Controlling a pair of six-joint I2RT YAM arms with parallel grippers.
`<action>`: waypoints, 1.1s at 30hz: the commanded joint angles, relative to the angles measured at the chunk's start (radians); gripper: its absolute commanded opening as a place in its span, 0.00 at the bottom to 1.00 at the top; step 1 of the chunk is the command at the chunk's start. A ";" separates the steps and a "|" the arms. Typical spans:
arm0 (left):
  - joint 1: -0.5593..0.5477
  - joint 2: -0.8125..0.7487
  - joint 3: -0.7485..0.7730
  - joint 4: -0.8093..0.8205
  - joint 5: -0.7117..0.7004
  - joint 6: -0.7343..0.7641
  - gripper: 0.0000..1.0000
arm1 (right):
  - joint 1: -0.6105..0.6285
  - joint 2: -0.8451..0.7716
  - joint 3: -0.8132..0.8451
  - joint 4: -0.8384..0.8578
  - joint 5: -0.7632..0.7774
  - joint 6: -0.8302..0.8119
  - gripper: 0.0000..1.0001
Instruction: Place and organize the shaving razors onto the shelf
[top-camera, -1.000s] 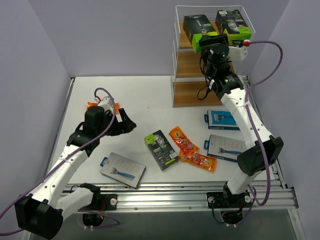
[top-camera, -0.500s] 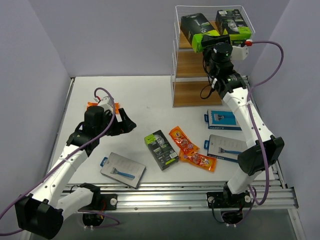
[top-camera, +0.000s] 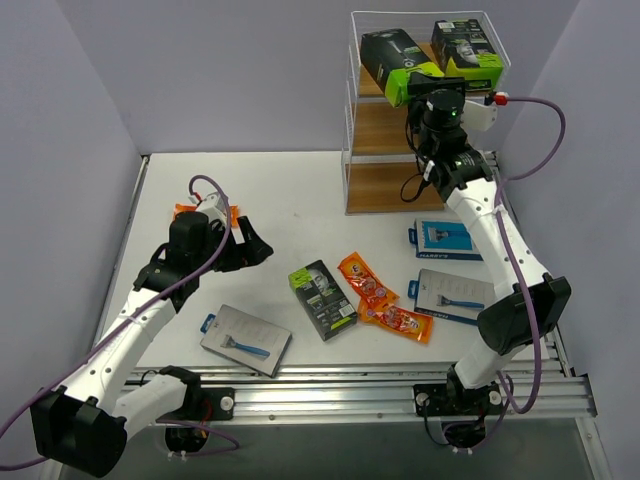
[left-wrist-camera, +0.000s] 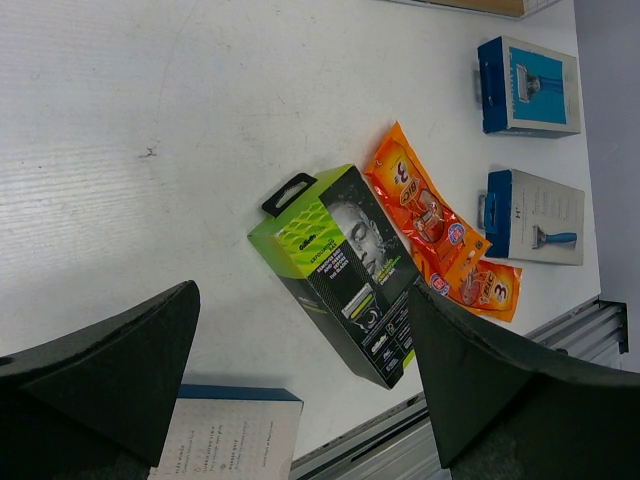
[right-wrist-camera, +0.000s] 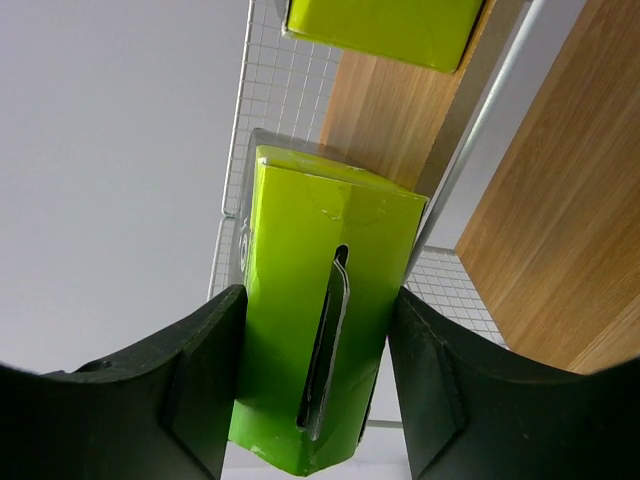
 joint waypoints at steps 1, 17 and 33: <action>0.007 0.002 0.009 0.041 0.016 0.004 0.94 | 0.005 -0.049 -0.006 0.021 0.073 0.054 0.00; 0.007 0.016 0.011 0.043 0.025 0.004 0.94 | 0.031 -0.057 0.004 0.075 0.177 0.003 0.35; 0.019 0.022 0.019 0.036 0.050 0.014 0.94 | 0.007 -0.139 0.014 -0.040 0.062 -0.078 0.90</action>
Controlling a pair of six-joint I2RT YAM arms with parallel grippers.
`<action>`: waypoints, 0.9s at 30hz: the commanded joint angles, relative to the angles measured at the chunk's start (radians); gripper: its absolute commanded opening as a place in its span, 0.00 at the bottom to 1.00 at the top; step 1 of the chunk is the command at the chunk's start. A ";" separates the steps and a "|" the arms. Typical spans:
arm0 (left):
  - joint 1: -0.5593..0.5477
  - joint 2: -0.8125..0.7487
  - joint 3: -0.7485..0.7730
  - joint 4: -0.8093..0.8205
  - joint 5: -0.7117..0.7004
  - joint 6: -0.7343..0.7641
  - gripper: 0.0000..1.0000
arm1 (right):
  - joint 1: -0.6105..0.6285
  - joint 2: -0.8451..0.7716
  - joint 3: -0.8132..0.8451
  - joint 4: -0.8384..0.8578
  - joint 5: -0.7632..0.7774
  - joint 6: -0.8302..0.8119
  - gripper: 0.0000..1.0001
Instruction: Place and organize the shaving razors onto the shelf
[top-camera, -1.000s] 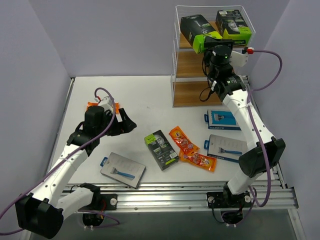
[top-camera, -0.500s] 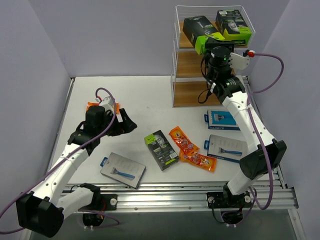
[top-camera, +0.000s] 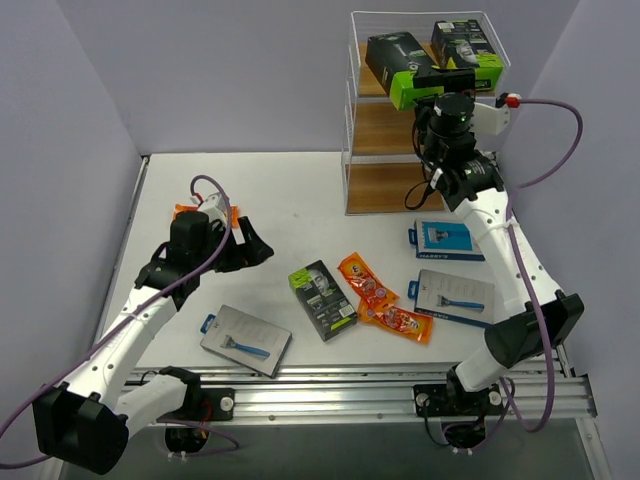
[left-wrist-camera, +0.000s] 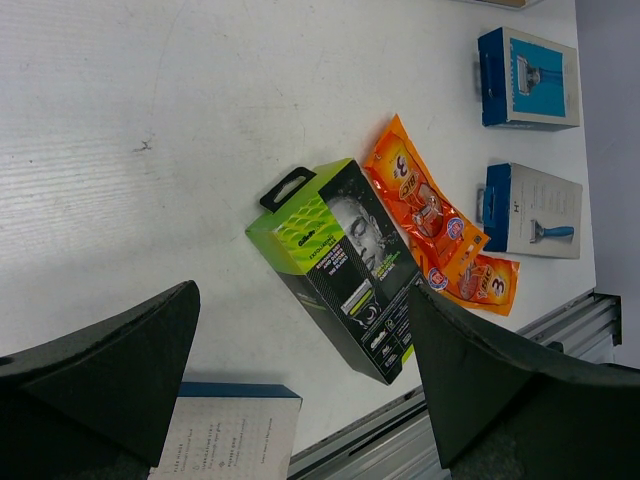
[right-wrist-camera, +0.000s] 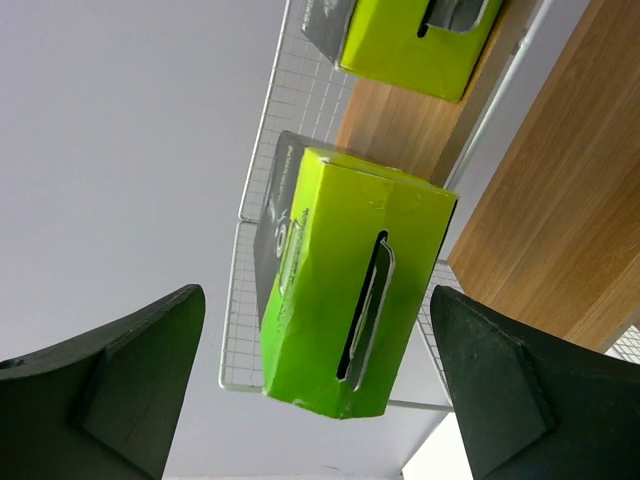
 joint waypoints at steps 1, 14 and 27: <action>0.007 0.002 0.019 0.035 0.020 0.016 0.94 | -0.015 -0.076 0.035 -0.011 -0.033 -0.033 0.91; 0.009 0.002 0.042 0.003 -0.012 0.048 0.94 | -0.098 -0.223 -0.089 -0.082 -0.163 -0.059 0.79; 0.010 -0.012 0.046 -0.007 -0.041 0.062 0.94 | -0.185 -0.244 -0.243 0.082 -0.495 -0.053 0.29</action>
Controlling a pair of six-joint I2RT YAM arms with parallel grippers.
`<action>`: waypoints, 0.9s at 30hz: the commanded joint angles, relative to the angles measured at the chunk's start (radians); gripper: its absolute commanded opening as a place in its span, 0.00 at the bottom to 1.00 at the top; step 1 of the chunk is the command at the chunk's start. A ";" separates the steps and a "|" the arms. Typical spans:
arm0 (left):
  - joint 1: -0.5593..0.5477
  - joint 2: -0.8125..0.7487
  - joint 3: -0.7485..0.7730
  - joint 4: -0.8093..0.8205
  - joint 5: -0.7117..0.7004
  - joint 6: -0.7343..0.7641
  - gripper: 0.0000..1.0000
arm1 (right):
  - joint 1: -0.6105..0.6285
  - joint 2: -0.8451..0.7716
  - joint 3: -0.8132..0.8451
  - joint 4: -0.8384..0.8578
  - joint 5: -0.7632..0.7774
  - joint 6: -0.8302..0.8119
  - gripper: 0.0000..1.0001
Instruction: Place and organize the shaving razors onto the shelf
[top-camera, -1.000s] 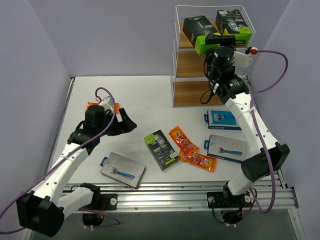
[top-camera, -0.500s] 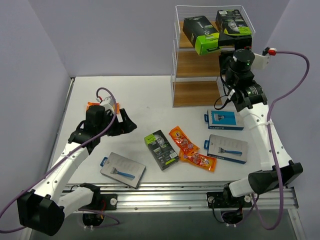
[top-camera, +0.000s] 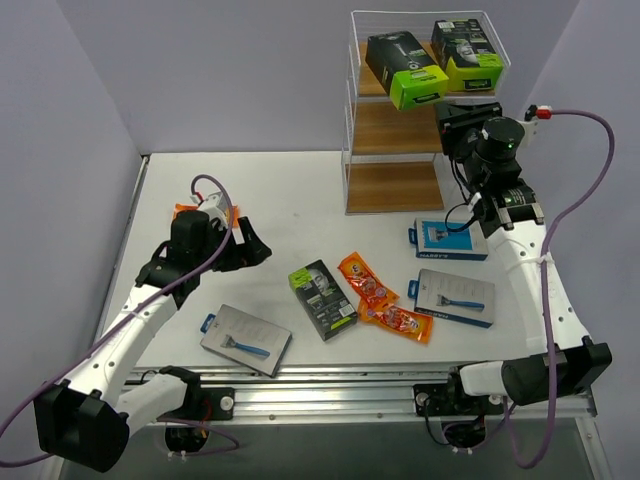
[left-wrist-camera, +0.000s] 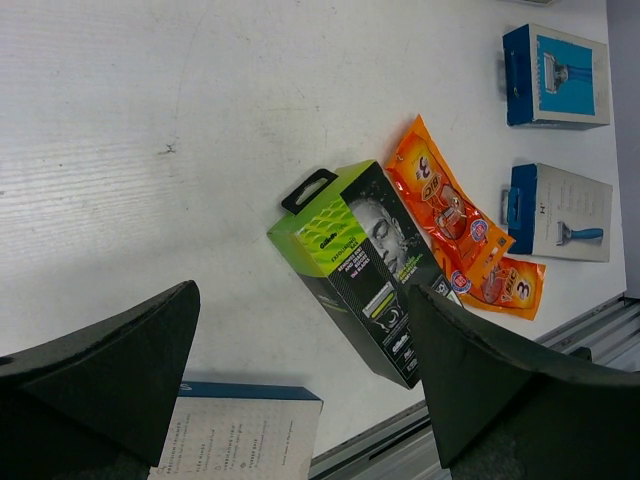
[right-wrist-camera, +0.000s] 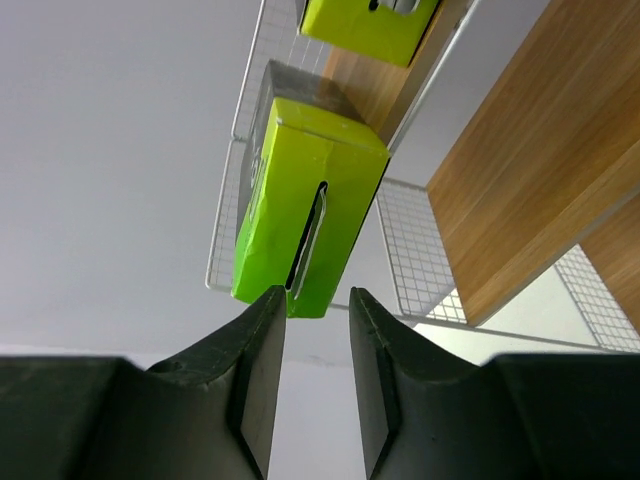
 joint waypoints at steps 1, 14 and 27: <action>0.007 -0.017 0.046 0.004 -0.017 0.024 0.94 | -0.013 0.015 0.001 0.101 -0.141 -0.009 0.28; 0.007 0.012 0.047 0.009 0.024 0.024 0.94 | -0.018 0.076 0.022 0.163 -0.199 0.004 0.24; 0.007 0.024 0.046 0.012 0.039 0.024 0.94 | -0.020 0.147 0.079 0.201 -0.209 0.010 0.20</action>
